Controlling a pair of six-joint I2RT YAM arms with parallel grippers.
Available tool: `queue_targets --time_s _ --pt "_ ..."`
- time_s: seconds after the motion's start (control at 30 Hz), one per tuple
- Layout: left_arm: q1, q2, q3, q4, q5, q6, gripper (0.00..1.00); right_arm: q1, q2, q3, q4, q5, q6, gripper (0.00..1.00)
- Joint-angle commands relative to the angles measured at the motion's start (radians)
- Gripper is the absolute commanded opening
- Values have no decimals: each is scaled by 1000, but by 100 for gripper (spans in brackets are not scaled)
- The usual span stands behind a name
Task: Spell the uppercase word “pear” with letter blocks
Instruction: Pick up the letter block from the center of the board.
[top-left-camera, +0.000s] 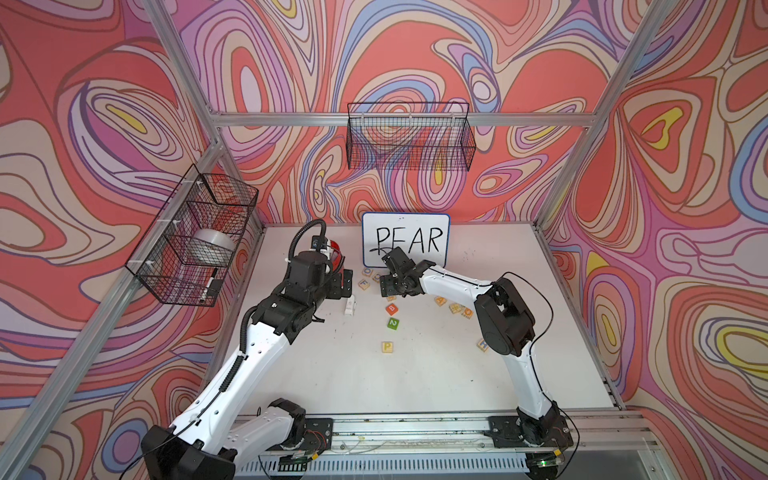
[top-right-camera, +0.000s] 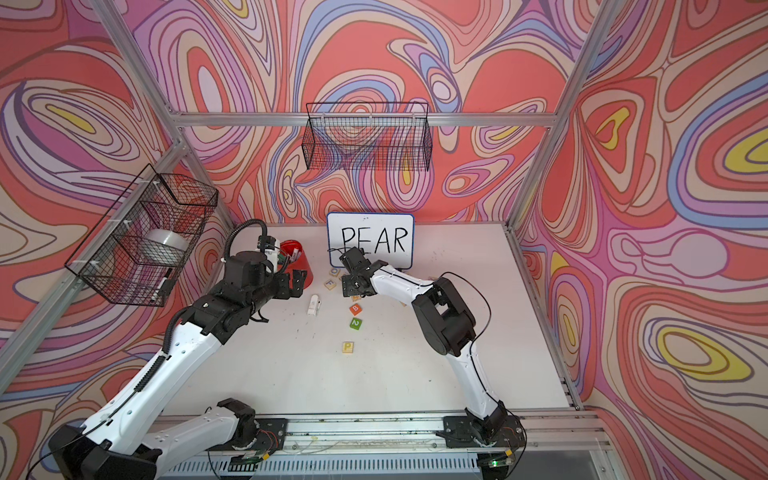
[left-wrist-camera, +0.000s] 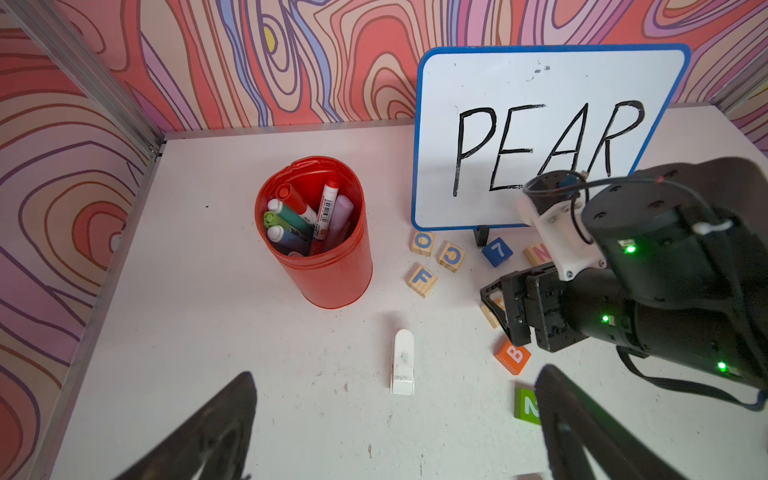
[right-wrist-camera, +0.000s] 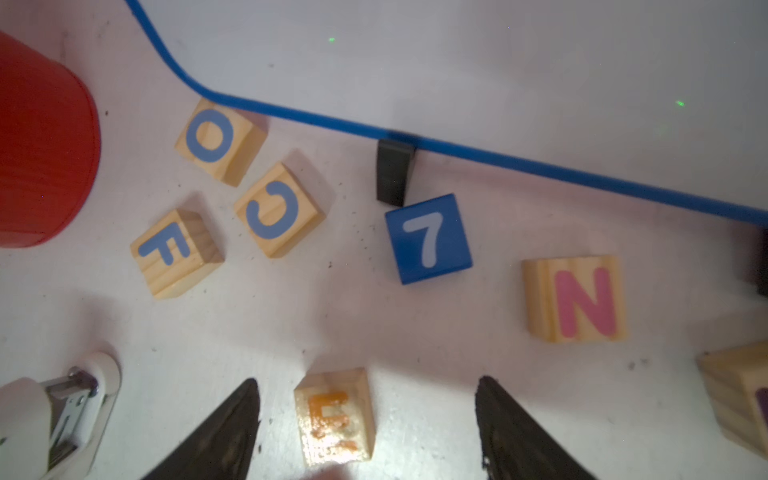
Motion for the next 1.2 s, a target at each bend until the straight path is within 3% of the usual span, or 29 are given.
queue_targets --time_s 0.0,0.33,0.63,0.87,1.0,1.17 --pt "4 3 34 -34 -22 -10 100 13 36 29 -53 22 -24 80" --pt "3 7 36 -35 -28 -9 100 41 90 70 -86 57 -24 65" --pt "3 10 35 -38 -26 -10 100 56 86 63 -79 106 28 39" --pt "4 8 38 -39 -5 -19 100 58 -18 -6 -52 149 103 28" --pt "4 9 41 -41 27 -28 100 61 -135 -77 -59 195 155 27" --pt "2 5 52 -50 63 -51 100 68 -285 -219 -81 127 200 27"
